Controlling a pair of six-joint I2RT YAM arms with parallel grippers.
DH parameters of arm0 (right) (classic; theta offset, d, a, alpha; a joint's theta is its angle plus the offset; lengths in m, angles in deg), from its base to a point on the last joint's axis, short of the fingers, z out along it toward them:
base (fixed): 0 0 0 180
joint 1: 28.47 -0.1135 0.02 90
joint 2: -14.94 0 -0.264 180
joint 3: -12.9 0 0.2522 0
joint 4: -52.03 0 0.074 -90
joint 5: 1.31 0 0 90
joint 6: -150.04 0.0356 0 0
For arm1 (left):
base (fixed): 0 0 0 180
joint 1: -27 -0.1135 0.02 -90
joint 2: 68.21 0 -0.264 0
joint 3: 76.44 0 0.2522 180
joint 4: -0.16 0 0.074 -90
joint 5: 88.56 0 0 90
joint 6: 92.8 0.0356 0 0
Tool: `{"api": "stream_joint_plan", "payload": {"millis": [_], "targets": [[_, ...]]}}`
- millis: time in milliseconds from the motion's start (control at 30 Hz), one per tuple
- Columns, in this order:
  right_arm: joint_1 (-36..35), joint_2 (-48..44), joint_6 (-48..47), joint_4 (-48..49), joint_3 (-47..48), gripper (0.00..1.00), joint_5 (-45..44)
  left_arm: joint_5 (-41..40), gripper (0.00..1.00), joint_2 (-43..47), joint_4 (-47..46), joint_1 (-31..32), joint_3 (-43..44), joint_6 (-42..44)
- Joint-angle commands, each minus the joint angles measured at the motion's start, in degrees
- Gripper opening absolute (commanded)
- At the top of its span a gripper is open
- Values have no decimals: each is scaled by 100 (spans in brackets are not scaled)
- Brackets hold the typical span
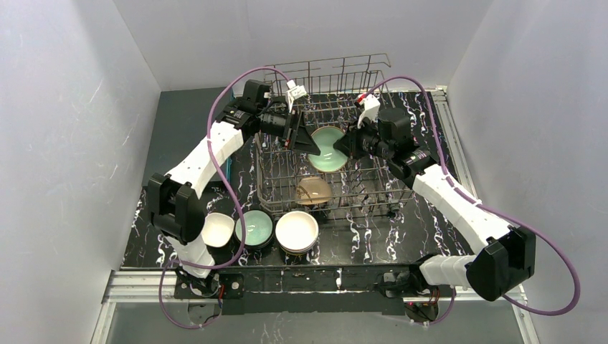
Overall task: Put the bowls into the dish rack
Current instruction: Place the bowl in the dish rack.
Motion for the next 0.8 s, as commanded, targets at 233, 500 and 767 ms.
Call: {"api": "stream_joint_plan", "payload": {"millis": [233, 500, 767], "targets": [[5, -196, 214, 814, 386, 1, 542, 488, 79, 35, -152, 103, 89, -197], [8, -134, 355, 950, 364, 1, 719, 372, 84, -8, -127, 214, 68, -177], [11, -183, 391, 1049, 334, 1, 700, 446, 74, -38, 28, 234, 150, -90]]}}
